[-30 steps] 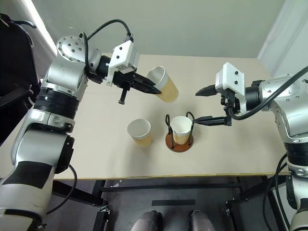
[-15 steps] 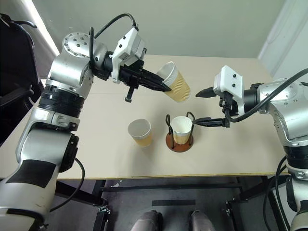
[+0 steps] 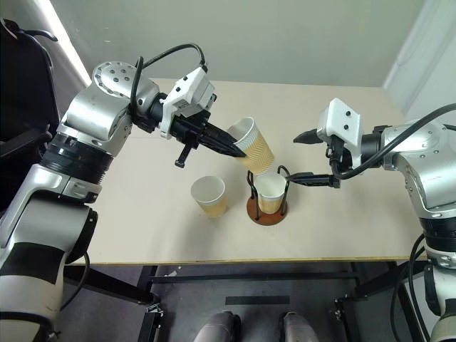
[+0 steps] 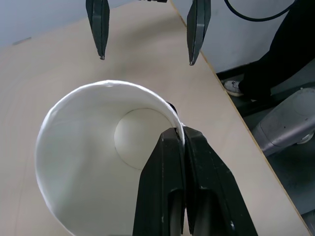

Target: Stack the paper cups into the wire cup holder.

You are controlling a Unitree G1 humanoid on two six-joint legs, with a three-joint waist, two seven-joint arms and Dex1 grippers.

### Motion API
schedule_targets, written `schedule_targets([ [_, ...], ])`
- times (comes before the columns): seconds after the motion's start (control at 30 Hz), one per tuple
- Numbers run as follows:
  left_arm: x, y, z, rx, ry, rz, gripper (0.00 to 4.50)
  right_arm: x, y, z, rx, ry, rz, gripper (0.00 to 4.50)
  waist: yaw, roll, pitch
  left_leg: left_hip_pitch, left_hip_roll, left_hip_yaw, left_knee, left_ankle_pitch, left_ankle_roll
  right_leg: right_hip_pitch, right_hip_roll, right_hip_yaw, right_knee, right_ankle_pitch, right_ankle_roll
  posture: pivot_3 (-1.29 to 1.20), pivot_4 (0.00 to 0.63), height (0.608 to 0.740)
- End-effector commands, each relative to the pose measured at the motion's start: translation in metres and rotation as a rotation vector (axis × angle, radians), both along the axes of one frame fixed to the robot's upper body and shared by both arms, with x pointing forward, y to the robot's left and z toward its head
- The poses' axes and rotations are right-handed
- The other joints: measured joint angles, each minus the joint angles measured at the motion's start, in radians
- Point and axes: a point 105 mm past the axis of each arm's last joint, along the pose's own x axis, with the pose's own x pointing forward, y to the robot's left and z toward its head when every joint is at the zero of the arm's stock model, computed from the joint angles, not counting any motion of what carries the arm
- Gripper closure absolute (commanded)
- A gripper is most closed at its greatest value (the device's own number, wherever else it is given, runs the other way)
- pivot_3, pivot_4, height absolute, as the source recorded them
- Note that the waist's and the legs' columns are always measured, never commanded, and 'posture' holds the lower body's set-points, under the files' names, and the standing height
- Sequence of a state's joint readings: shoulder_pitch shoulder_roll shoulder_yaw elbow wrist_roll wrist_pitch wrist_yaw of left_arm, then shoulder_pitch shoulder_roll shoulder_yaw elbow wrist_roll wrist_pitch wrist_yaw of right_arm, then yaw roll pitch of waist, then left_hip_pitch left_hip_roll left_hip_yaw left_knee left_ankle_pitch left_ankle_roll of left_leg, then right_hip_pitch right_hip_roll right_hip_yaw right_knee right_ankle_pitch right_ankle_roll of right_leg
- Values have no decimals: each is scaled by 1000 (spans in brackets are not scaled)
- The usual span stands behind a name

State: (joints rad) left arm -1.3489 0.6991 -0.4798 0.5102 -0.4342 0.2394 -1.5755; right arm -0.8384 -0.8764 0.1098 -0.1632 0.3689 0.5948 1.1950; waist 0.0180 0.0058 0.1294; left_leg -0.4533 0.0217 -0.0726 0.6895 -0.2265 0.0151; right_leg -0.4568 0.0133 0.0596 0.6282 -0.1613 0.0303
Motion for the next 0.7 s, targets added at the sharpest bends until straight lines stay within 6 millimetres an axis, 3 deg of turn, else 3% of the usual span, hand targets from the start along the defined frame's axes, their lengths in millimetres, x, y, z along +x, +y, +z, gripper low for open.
schedule_targets([
  [0.03,-7,-2,0,-11,20,-56,4439,-1,-6,8,-5,-53,-23,146,0,0,0,0,0,0,0,0,0,0,0,0,0,0,0,0,150,740],
  [0.27,-12,-1,-21,39,48,-72,4439,-2,-14,6,-17,-53,-49,146,0,0,0,0,0,0,0,0,0,0,0,0,0,0,0,0,150,740],
  [0.7,-4,-4,-25,69,5,-72,4439,1,-21,12,-17,-81,-74,146,0,0,0,0,0,0,0,0,0,1,0,0,0,0,0,0,150,740],
])
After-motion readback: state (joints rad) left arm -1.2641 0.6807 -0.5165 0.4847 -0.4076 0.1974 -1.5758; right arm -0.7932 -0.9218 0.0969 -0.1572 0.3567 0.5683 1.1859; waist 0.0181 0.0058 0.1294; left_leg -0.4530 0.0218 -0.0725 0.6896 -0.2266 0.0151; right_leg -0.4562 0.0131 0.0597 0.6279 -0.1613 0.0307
